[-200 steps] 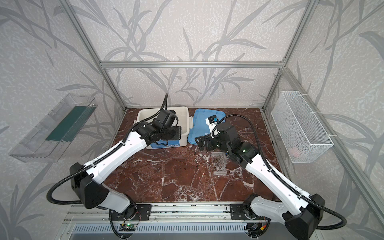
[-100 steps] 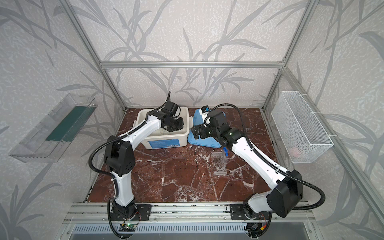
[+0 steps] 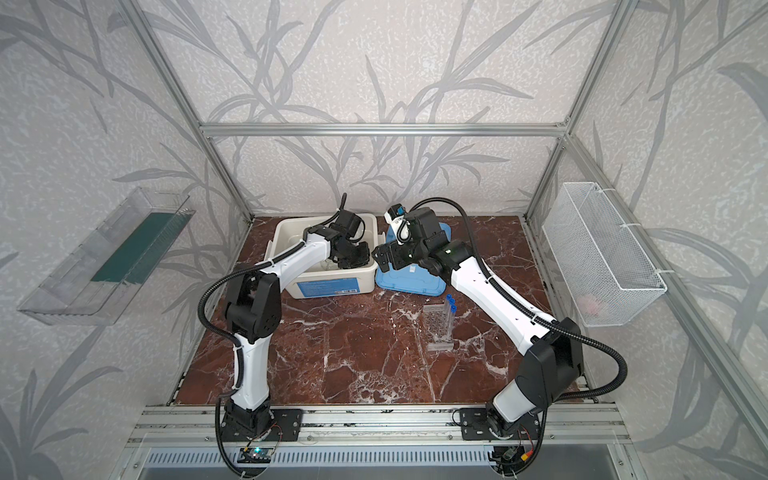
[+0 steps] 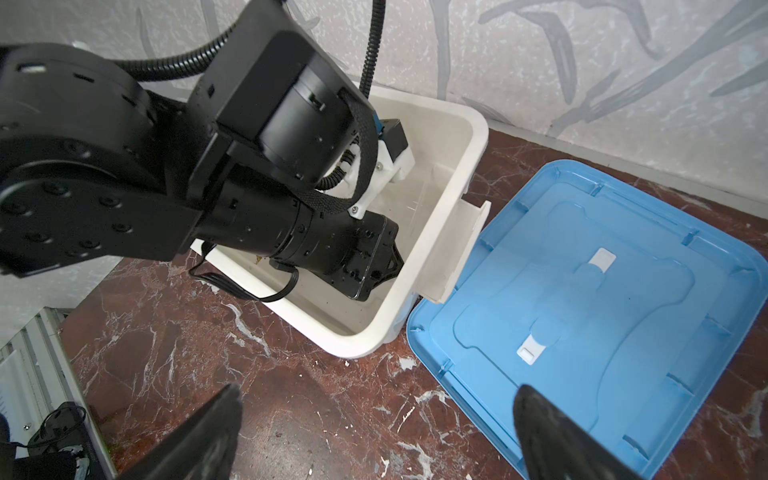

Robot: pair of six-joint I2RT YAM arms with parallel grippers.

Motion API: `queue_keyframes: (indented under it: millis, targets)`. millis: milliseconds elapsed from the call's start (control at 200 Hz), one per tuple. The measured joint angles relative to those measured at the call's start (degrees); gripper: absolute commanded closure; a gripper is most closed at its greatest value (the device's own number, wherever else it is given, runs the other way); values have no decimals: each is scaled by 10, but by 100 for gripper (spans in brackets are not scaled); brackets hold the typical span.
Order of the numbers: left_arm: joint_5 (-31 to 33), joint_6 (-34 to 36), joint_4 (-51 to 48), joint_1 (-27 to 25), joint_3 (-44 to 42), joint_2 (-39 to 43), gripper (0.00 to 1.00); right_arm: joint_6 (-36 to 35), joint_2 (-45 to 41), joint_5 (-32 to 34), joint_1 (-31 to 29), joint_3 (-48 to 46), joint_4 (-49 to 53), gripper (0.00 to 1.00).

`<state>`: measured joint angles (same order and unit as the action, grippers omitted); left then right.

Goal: Organize the chemistry lab equipment

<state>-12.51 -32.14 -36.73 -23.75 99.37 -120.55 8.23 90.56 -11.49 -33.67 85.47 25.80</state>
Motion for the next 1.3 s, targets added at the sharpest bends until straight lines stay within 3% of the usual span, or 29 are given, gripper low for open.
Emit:
queue_keyframes:
  millis: [355,510,835,1144,1299]
  targets:
    - [-18,2,17,3,-20,-30,76,-28,37,-11,0,30,28,0]
    - [-17,4,18,6,-23,-33,63,-60,43,-3,0,58,54,1]
    - [12,20,7,9,-29,9,1,-86,43,5,28,68,80,1]
    - [17,31,4,13,-40,147,1,-66,43,6,96,68,98,1]
    - [-23,28,14,12,-81,243,1,-40,44,13,151,66,105,2]
